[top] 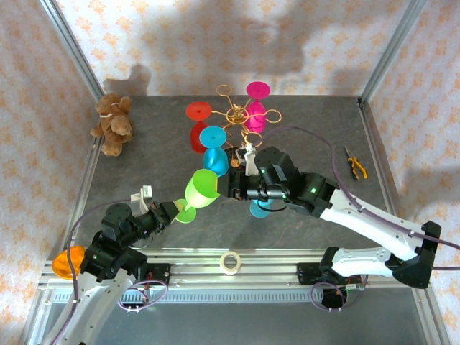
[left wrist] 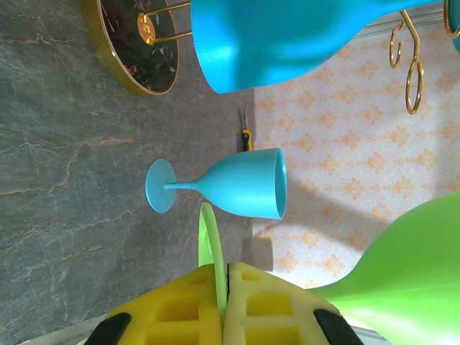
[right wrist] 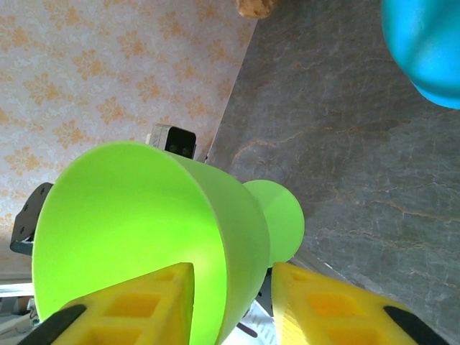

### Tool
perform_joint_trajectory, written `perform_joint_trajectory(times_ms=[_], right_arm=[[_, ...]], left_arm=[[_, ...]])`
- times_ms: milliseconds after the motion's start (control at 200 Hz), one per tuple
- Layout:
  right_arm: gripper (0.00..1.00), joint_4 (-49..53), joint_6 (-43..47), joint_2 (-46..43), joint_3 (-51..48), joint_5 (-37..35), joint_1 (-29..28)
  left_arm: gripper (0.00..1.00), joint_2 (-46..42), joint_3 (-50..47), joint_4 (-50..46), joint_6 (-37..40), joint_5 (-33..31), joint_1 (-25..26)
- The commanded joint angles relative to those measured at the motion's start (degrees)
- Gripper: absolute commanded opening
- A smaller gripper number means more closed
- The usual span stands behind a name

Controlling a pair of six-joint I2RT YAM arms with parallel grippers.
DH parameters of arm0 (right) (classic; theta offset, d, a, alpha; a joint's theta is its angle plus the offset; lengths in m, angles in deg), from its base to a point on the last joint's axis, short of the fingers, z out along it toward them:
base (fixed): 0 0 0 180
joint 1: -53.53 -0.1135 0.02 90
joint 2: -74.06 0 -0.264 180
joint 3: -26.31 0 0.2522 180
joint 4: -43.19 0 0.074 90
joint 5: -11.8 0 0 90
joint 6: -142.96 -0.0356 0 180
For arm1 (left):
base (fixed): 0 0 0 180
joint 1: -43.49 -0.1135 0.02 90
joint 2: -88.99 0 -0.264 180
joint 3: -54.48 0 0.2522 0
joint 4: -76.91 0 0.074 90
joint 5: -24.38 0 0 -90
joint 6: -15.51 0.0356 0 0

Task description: Take the wine glass off the wine glass rack

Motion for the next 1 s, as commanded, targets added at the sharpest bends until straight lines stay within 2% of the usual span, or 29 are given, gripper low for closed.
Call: perform_joint_trajectory(times_ms=[0, 220, 460, 566, 711, 846, 991], right_arm=[[0.25, -2.5, -0.2, -0.1, 0.4, 1.1, 0.3], [0.0, -2.1, 0.0, -0.3, 0.3, 1.7, 0.4], [0.0, 0.5, 1.3, -1.1, 0.6, 0.3, 0.4], [0.0, 2.1, 1.8, -1.1, 0.8, -0.8, 0.4], [0.0, 4.4, 2.5, -0.9, 1.0, -2.2, 0.3], [0.0, 6.1, 3.1, -0.8, 1.1, -2.8, 0.3], [0.0, 9.4, 4.1, -0.8, 1.9, -4.9, 0.4]], left_arm=[[0.0, 0.0, 0.3, 2.6, -0.7, -0.4, 0.2], [0.0, 0.9, 0.7, 2.5, -0.4, -0.7, 0.2], [0.0, 1.5, 2.6, 0.1, 1.6, -2.4, 0.2], [0.12, 1.5, 3.3, -0.8, 2.2, -3.4, 0.2], [0.33, 1.4, 4.4, -1.6, 2.7, -4.8, 0.2], [0.43, 1.3, 4.9, -2.2, 3.1, -6.0, 0.2], [0.46, 1.4, 5.6, -3.2, 3.8, -6.8, 0.2]])
